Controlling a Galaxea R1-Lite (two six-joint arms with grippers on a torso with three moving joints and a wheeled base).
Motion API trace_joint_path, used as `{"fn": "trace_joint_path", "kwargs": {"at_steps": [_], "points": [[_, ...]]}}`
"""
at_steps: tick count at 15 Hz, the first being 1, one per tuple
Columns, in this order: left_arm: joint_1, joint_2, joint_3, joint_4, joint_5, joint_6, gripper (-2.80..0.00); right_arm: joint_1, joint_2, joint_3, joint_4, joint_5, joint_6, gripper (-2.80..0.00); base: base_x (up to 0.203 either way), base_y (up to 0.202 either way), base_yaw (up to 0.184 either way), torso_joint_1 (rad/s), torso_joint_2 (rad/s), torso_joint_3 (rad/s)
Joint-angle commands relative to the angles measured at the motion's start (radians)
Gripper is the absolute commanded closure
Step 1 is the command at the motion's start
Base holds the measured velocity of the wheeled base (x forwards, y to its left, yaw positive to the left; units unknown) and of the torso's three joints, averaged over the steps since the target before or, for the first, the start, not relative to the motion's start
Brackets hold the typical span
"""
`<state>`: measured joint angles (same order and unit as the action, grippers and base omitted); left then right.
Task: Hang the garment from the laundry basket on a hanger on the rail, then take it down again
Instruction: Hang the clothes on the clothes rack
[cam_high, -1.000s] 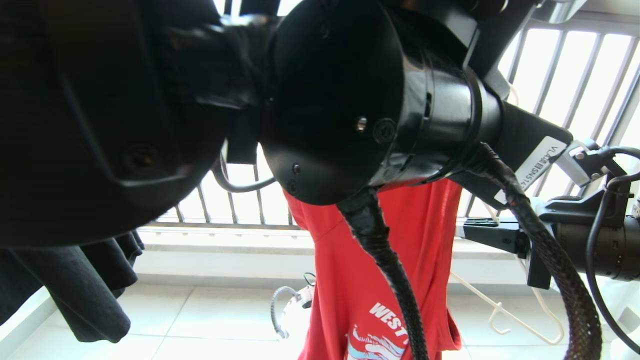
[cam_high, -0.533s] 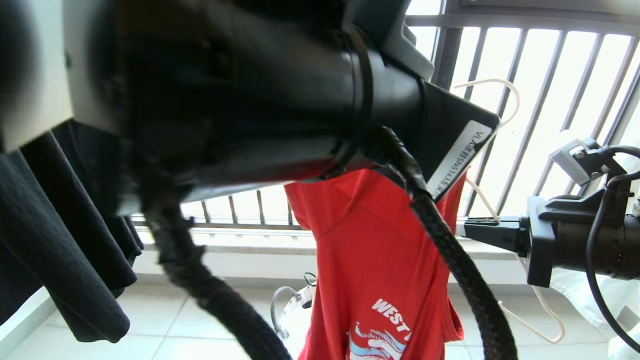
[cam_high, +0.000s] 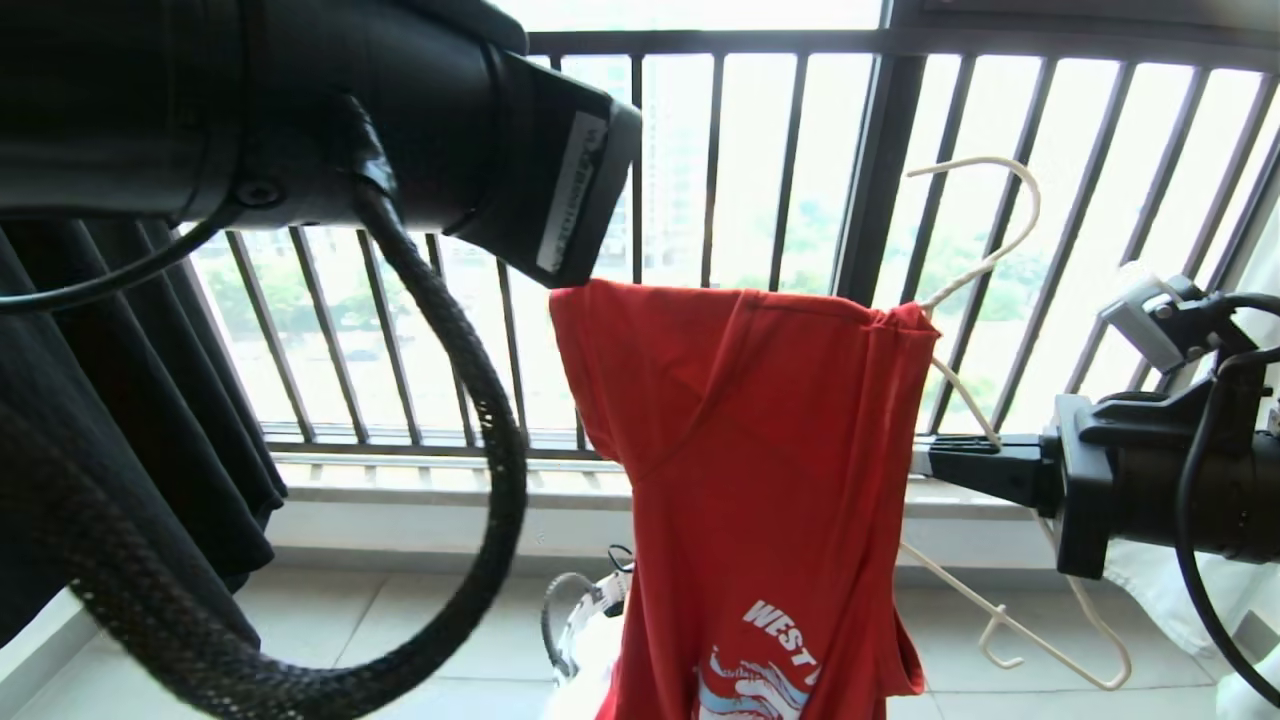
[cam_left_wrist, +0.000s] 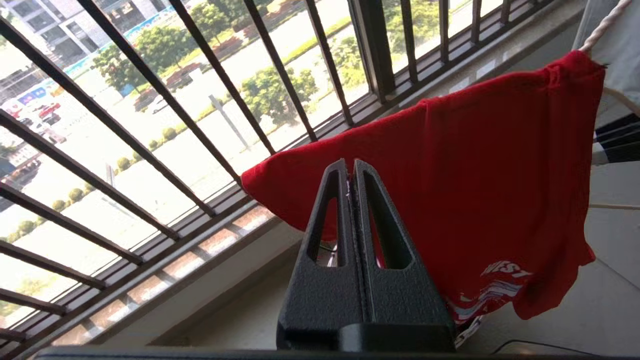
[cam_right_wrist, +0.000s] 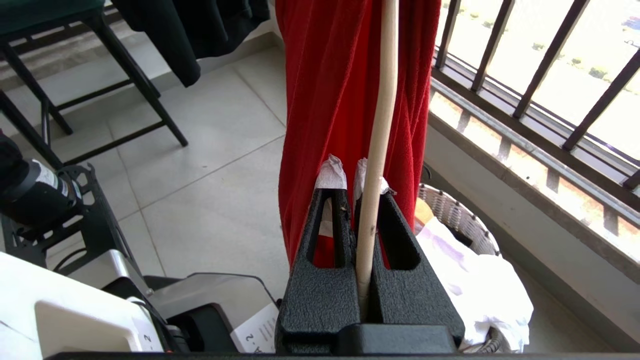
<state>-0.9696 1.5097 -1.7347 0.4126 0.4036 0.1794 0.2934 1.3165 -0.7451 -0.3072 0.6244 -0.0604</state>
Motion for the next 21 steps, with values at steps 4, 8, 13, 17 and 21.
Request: {"fn": "trace_joint_path", "kwargs": {"at_steps": [4, 8, 13, 17, 21], "points": [[0.143, -0.078, -0.054, 0.283, -0.155, 0.012, 0.00, 0.008, -0.009, -0.082, 0.012, 0.101, -0.014, 0.00, 0.000, 0.000, 0.000, 0.000, 0.00, 0.000], [0.146, -0.047, -0.210, 0.477, -0.322, 0.036, 0.00, 0.063, 0.027, -0.103, 0.097, 0.191, -0.102, 0.00, 0.000, 0.000, 0.000, 0.000, 0.00, 0.000], [0.141, -0.034, -0.215, 0.572, -0.425, 0.107, 0.00, 0.173, 0.073, -0.085, 0.106, 0.212, -0.176, 0.00, 0.000, 0.000, 0.000, 0.000, 0.00, 0.000], [0.141, -0.007, -0.215, 0.588, -0.550, 0.106, 0.00, 0.173, 0.061, -0.076, 0.105, 0.212, -0.176, 0.00, 0.000, 0.000, 0.000, 0.000, 0.00, 0.000], [0.159, -0.003, -0.212, 0.590, -0.742, 0.101, 0.00, 0.173, 0.061, -0.066, 0.102, 0.213, -0.184, 0.00, 0.000, 0.000, 0.000, 0.000, 0.00, 0.000]]}}
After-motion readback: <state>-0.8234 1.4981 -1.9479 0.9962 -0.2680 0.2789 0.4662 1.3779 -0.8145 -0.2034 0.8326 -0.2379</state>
